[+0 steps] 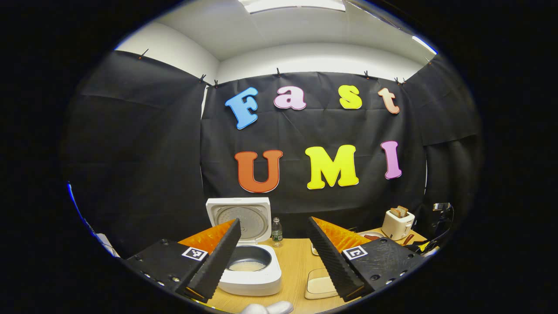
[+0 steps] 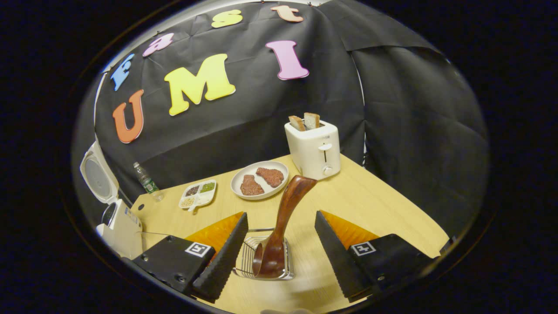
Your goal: Close the left gripper, press the button to open the rice cooker; take a wooden spoon from the chopstick holder with the right hand, scoop a spoonful of rice and pour it into the rice cooker, then put the wooden spoon back into the chopstick holder.
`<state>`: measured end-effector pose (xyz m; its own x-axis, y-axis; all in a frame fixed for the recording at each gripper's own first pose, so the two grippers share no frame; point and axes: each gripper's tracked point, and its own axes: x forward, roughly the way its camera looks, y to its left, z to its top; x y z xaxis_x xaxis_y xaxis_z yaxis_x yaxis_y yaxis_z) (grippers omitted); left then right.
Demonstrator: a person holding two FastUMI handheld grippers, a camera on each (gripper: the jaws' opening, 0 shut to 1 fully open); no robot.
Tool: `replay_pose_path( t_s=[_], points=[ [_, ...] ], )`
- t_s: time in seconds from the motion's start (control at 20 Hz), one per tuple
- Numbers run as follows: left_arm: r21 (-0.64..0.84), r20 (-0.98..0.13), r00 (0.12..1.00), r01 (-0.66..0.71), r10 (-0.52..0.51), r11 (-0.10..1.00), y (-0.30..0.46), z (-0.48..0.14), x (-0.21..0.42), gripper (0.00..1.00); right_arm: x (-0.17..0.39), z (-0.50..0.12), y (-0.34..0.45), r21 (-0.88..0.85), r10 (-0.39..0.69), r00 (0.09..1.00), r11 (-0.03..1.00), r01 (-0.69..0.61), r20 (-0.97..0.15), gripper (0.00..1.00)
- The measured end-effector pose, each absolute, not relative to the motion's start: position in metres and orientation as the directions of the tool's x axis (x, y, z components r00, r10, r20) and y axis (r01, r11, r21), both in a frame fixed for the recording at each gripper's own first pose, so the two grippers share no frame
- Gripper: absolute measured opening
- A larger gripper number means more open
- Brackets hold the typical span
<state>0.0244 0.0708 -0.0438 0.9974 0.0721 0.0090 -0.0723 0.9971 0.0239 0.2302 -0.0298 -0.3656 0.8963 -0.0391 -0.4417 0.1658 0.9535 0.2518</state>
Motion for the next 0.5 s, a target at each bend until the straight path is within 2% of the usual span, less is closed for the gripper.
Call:
replay_pose_path(
  t_s=[0.25,0.45,0.5],
  points=[
    [0.030,-0.005,0.997,-0.076,0.076,0.997,0.070,-0.049,0.027,0.97,0.257,-0.386,-0.033,0.264,-0.031,0.883,0.949,0.174,-0.469,1.00],
    [0.040,-0.022,0.997,-0.076,0.077,0.996,0.069,-0.055,0.030,0.97,0.271,-0.392,-0.034,0.316,-0.003,0.877,0.932,0.177,-0.481,0.92],
    [0.043,-0.027,0.997,-0.074,0.075,0.996,0.068,-0.057,0.031,0.97,0.276,-0.391,-0.032,0.326,0.007,0.882,0.931,0.167,-0.472,0.97]
  ],
)
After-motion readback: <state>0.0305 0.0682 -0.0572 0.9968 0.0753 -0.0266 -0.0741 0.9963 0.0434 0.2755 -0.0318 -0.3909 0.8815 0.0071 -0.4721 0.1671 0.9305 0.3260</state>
